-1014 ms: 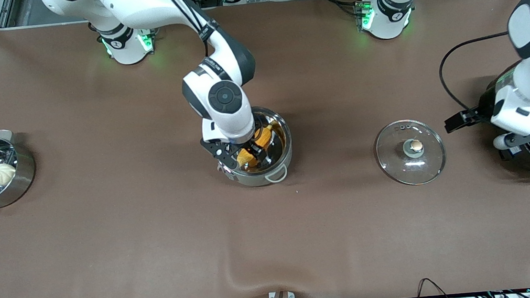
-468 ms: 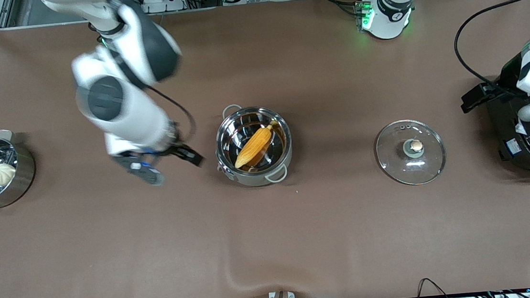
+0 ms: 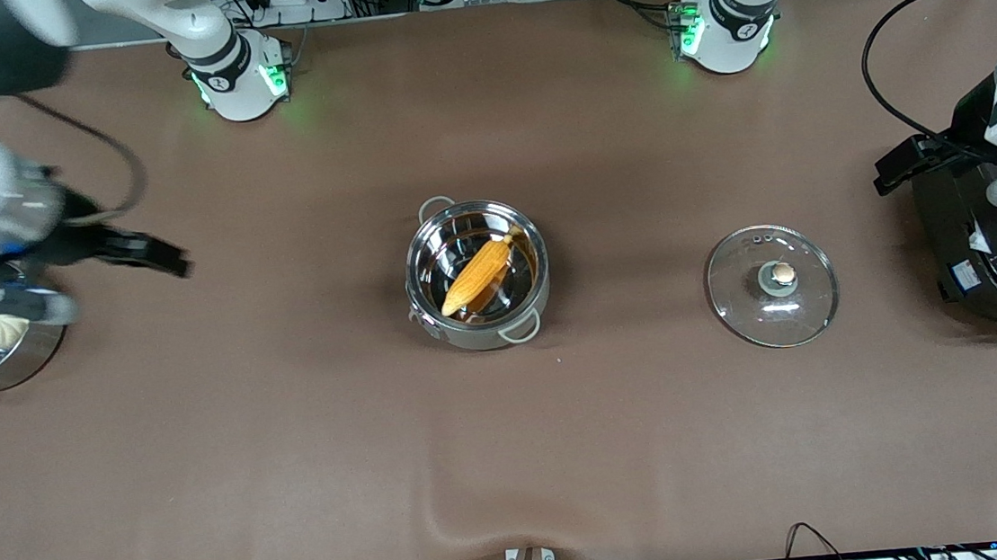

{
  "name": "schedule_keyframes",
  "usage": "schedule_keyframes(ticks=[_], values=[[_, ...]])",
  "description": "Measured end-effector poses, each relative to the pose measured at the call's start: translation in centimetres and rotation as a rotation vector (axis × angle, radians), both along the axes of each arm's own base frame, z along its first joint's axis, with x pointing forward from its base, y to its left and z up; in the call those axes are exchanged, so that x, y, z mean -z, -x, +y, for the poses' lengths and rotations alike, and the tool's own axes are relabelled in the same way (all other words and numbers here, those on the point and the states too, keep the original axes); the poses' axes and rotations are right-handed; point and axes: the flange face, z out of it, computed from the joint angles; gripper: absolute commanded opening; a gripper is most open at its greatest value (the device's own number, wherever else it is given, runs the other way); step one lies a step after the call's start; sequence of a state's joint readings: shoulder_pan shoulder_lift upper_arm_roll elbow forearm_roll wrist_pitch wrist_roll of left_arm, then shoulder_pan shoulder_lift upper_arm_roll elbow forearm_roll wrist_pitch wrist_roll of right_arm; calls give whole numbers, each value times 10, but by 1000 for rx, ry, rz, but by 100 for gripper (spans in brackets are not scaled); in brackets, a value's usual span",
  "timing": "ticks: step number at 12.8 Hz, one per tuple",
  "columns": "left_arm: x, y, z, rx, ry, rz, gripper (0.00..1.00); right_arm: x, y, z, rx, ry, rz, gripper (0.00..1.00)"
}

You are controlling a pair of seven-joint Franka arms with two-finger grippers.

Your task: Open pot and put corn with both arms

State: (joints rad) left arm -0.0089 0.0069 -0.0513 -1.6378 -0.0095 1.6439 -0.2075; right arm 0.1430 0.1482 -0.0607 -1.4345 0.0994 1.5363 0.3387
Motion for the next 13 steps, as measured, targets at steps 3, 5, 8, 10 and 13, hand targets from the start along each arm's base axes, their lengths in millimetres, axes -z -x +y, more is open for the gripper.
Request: schedule_keyframes(ticks=[3, 5, 8, 10, 13], values=[[-12, 12, -2, 14, -2, 14, 100, 1, 1, -65, -59, 1, -8, 100], [-12, 17, -1, 30, -4, 41, 100, -10, 9, -89, -81, 12, -31, 100], [-9, 20, 2, 28, -5, 72, 100, -26, 27, -126, -146, 22, -75, 100], [-10, 23, 3, 28, -5, 84, 100, -22, 35, -145, -165, 51, -89, 100], [-12, 24, 8, 18, -5, 82, 100, -12, 38, -143, -177, 60, -92, 100]])
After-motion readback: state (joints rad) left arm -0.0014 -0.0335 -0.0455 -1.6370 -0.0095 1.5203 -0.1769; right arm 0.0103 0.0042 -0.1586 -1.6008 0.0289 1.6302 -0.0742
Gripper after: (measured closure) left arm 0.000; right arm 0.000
